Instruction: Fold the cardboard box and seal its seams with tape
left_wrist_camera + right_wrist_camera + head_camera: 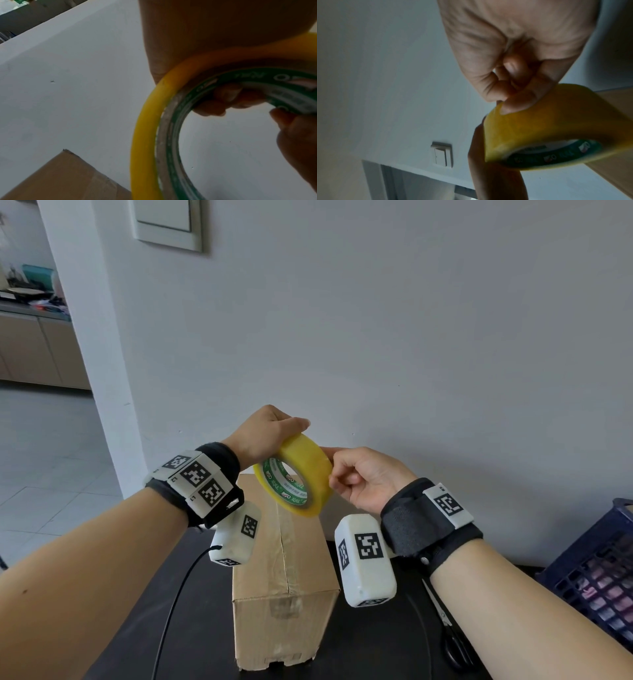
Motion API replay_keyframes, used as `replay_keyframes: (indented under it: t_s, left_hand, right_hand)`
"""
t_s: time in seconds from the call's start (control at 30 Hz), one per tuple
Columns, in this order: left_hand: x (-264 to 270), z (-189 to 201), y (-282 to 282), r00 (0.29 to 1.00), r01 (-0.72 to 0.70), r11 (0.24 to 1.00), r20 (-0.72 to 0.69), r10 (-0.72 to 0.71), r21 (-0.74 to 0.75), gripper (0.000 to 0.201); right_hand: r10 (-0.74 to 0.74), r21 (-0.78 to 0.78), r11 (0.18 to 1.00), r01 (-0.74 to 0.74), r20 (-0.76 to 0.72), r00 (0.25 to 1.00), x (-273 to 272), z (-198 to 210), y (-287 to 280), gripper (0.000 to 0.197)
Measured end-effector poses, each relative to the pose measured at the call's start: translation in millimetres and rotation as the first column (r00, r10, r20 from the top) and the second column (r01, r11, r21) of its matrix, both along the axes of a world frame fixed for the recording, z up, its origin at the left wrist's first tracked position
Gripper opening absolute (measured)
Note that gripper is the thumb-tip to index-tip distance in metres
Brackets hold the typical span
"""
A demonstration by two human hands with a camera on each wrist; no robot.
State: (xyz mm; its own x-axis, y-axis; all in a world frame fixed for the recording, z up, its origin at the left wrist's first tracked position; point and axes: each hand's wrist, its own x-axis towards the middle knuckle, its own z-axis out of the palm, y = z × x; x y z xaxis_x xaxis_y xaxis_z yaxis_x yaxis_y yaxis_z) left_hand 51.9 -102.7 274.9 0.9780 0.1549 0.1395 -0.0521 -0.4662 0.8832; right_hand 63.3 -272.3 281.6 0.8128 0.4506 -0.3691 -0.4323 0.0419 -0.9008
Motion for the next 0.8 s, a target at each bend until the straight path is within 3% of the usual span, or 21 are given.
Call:
replay_keyframes:
  t_s: [0.1, 0.17, 0.23, 0.3, 0.37, 0.53, 0.7, 0.8]
  left_hand:
    - [-0.4, 3.8, -0.1, 0.999, -0.016, 0.999, -0.043, 0.015, -0.033, 0.049]
    - [-1.1, 6.2, 2.8, 0.995, -0.064, 0.997, -0.076, 0.060, -0.051, 0.045]
    - [-1.3, 8.9, 5.7, 0.988, -0.114, 0.993, -0.107, 0.112, -0.018, 0.040]
    - [-1.7, 12.1, 7.3, 0.981, -0.145, 0.989, -0.130, 0.147, 0.024, 0.037]
    - [-2.4, 14.2, 7.6, 0.975, -0.164, 0.985, -0.146, 0.170, 0.052, 0.036]
    - [-4.6, 13.8, 6.9, 0.966, -0.181, 0.977, -0.166, 0.198, 0.112, 0.035]
    - [-9.6, 13.8, 7.7, 0.962, -0.173, 0.974, -0.185, 0.199, 0.150, 0.035]
    - [-12.3, 14.7, 8.1, 0.964, -0.168, 0.978, -0.189, 0.189, 0.120, 0.034]
  right_hand:
    - [0.031, -0.039, 0.999, -0.026, 0.113, 0.993, 0.5, 3.7, -1.7, 0.034]
    - [0.072, -0.174, 0.985, -0.011, 0.353, 0.933, 2.5, 9.3, -3.6, 0.029]
    - [0.162, -0.367, 0.924, 0.109, 0.632, 0.758, 3.7, 15.6, -4.2, 0.025]
    - [0.322, -0.512, 0.822, 0.248, 0.778, 0.540, 3.8, 18.5, -1.3, 0.018]
    - [0.459, -0.592, 0.725, 0.353, 0.797, 0.392, 2.0, 18.9, 4.9, 0.015]
    - [0.690, -0.654, 0.521, 0.549, 0.701, 0.180, -8.1, 26.0, 15.6, 0.019]
    - [0.826, -0.664, 0.386, 0.640, 0.558, 0.080, -17.7, 32.4, 21.9, 0.017]
    - [0.854, -0.656, 0.364, 0.662, 0.518, 0.044, -19.9, 33.2, 24.5, 0.013]
